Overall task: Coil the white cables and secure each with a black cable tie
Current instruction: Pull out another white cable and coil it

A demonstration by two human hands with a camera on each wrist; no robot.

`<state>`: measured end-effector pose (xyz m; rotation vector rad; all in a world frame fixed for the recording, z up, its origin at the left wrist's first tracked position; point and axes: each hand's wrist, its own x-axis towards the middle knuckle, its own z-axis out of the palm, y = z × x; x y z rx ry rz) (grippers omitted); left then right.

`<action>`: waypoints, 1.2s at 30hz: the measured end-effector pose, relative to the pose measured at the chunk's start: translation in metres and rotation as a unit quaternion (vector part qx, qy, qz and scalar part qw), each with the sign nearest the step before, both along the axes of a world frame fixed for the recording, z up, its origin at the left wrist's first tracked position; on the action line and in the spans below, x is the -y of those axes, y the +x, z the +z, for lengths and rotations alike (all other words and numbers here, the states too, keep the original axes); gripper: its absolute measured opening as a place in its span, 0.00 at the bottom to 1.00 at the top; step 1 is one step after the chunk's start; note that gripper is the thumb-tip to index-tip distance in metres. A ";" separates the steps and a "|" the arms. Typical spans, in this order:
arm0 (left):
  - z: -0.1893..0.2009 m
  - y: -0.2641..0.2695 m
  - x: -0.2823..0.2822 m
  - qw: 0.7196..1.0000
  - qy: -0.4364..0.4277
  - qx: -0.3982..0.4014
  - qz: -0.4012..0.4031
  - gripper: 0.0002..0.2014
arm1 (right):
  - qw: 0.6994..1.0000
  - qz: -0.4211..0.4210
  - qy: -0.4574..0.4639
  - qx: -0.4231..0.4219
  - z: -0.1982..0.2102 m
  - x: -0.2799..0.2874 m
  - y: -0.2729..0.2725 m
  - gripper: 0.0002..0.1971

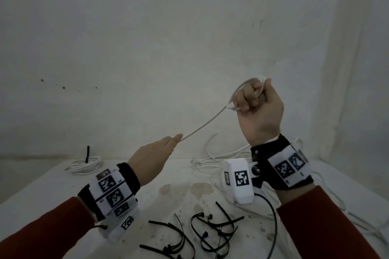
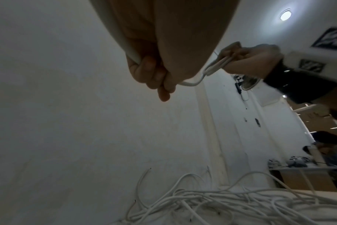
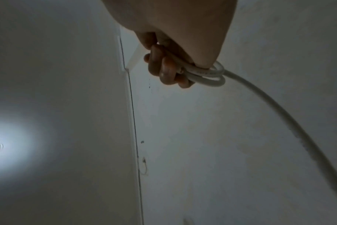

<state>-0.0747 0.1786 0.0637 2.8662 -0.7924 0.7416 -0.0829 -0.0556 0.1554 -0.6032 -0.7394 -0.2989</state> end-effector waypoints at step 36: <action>0.049 -0.025 0.015 0.880 -0.419 -0.042 -0.219 0.02 | 0.911 -0.042 -0.394 -0.115 -0.026 -0.043 -0.021 0.34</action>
